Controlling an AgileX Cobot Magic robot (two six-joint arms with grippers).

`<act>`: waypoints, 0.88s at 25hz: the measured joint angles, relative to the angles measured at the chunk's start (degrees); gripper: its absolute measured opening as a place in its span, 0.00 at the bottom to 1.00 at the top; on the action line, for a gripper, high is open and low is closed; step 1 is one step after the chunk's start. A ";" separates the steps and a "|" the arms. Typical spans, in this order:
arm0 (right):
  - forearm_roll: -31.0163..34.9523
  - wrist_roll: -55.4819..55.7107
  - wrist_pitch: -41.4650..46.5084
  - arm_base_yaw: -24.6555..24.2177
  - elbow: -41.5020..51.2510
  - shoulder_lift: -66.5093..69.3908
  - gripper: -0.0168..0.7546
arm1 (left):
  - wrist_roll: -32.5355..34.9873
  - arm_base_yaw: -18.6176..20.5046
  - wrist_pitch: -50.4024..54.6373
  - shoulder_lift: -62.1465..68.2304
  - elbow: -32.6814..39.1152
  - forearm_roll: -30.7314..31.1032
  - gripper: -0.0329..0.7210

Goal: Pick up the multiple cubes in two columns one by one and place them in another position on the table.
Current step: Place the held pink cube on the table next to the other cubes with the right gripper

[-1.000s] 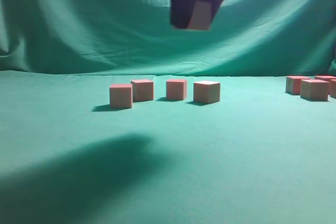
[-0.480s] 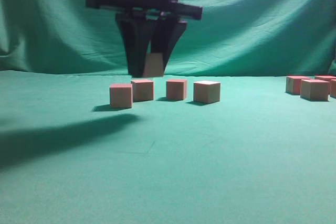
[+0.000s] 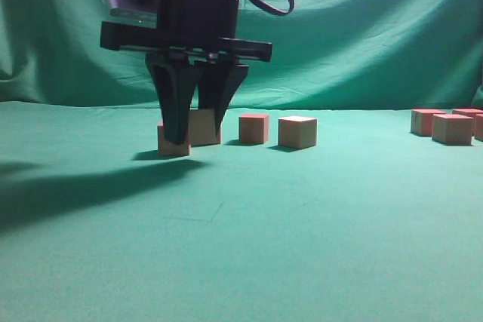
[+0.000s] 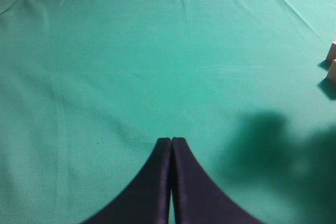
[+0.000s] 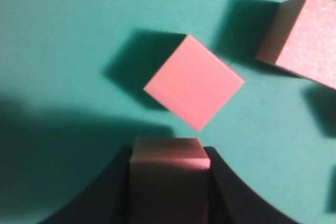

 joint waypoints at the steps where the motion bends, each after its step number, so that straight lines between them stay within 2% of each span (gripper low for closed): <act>1: 0.00 0.00 0.00 0.00 -0.08 0.23 0.37 | 0.00 0.00 0.00 0.00 0.00 0.00 0.04; 22: 0.03 0.19 -1.01 0.58 -0.08 1.82 0.37 | 0.00 0.00 0.00 0.00 0.00 0.00 0.04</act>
